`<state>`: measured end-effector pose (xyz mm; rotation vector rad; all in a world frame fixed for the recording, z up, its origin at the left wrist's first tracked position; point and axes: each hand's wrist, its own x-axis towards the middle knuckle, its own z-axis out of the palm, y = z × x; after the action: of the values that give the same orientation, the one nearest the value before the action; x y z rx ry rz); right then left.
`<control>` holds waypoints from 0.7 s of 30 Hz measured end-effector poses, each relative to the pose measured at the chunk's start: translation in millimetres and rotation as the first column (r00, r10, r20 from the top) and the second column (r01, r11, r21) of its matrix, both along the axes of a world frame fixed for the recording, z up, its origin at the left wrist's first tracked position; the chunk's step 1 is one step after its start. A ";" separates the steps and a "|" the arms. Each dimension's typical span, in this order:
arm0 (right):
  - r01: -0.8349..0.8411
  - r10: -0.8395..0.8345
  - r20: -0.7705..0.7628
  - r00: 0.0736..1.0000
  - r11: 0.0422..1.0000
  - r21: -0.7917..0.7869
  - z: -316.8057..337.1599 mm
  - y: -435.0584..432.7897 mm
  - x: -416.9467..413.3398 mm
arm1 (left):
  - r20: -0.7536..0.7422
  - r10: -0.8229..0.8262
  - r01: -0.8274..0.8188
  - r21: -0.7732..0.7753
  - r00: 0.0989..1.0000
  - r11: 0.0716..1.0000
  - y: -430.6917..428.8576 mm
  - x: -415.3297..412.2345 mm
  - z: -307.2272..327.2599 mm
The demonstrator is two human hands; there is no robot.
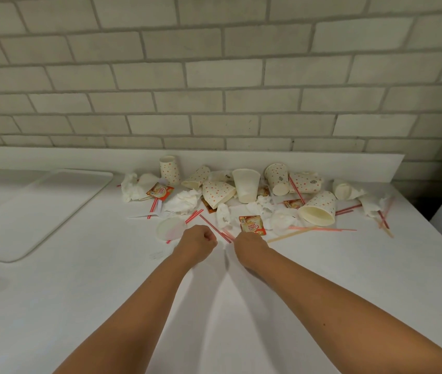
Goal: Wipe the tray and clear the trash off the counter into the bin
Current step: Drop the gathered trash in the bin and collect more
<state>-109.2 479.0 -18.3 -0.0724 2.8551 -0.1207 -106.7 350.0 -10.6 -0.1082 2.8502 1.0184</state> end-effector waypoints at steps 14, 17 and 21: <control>0.039 0.016 0.138 0.990 0.922 -0.384 14.1 42.0 3.0 | 0.148 0.006 -0.034 0.182 0.989 0.983 29.7 1.0 1.7; 0.067 0.024 0.154 0.988 0.828 -0.557 19.7 45.4 4.4 | 0.237 0.025 -0.106 0.333 0.971 0.937 42.6 2.4 6.5; 0.043 0.048 0.112 0.993 0.720 -0.693 22.0 39.6 6.9 | 0.221 0.060 -0.167 0.507 0.973 0.845 51.2 2.6 9.0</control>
<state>-102.4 518.6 3.7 -0.2111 2.5149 -1.1580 -104.1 401.2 -1.6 -0.3117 2.3125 1.6665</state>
